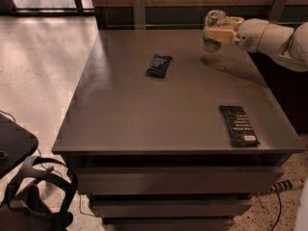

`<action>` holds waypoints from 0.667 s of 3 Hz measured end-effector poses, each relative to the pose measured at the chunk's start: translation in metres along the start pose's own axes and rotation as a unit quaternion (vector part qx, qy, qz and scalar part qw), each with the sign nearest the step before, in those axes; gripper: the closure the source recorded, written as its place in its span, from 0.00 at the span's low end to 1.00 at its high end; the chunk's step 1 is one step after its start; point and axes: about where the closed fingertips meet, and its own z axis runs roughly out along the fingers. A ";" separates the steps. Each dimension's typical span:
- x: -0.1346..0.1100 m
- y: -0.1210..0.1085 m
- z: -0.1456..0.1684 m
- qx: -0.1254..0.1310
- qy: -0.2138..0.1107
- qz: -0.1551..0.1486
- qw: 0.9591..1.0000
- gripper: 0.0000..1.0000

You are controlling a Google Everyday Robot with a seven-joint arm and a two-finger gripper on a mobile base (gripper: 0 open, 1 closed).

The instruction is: Pick 7up can

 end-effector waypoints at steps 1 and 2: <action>-0.026 -0.004 -0.014 0.010 0.003 -0.022 1.000 1.00; -0.057 -0.007 -0.026 0.023 -0.004 -0.051 0.998 1.00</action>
Offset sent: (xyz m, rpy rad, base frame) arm -0.0223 -0.0333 0.0783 -0.0792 -0.1184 -0.0669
